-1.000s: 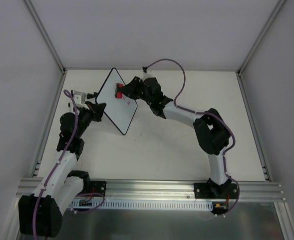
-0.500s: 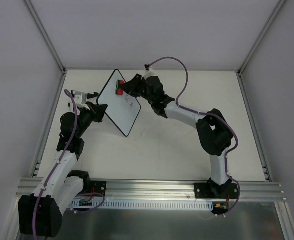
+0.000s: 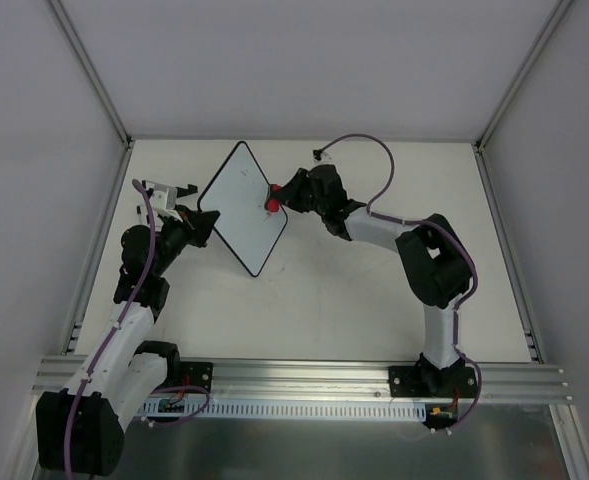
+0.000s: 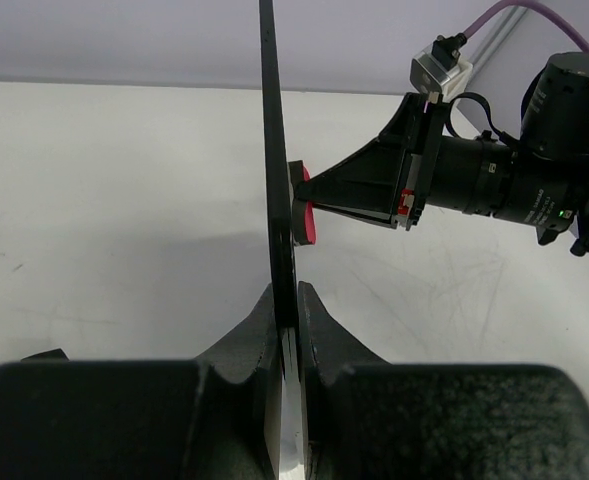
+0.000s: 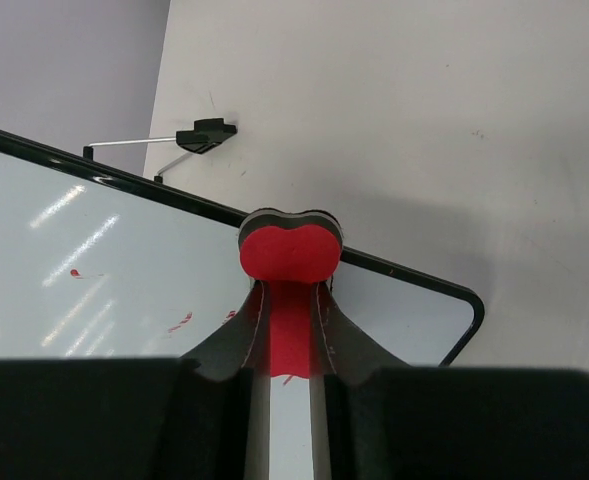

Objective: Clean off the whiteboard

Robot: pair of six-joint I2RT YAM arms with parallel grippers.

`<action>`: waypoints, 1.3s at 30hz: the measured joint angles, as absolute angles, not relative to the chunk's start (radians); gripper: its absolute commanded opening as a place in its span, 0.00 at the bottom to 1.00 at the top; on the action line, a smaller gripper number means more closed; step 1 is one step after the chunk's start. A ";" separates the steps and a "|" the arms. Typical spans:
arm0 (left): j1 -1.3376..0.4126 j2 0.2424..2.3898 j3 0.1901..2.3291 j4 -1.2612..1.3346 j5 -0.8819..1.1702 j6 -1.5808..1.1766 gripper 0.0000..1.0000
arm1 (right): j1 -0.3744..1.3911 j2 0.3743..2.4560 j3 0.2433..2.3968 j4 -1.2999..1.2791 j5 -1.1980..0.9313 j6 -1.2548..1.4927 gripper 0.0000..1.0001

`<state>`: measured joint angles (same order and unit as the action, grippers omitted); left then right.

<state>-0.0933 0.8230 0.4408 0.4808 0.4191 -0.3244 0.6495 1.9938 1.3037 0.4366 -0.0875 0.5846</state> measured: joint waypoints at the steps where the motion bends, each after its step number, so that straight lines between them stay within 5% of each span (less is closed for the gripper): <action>1: -0.093 0.823 0.441 0.480 0.419 -0.324 0.00 | 0.649 1.993 1.308 0.428 -0.090 0.582 0.08; 21: -0.093 0.824 0.445 0.467 0.419 -0.324 0.00 | 0.753 1.994 1.723 0.272 -0.160 0.449 0.09; 39: -0.093 0.817 0.445 0.451 0.425 -0.324 0.00 | 0.661 1.982 1.402 0.348 -0.109 0.539 0.08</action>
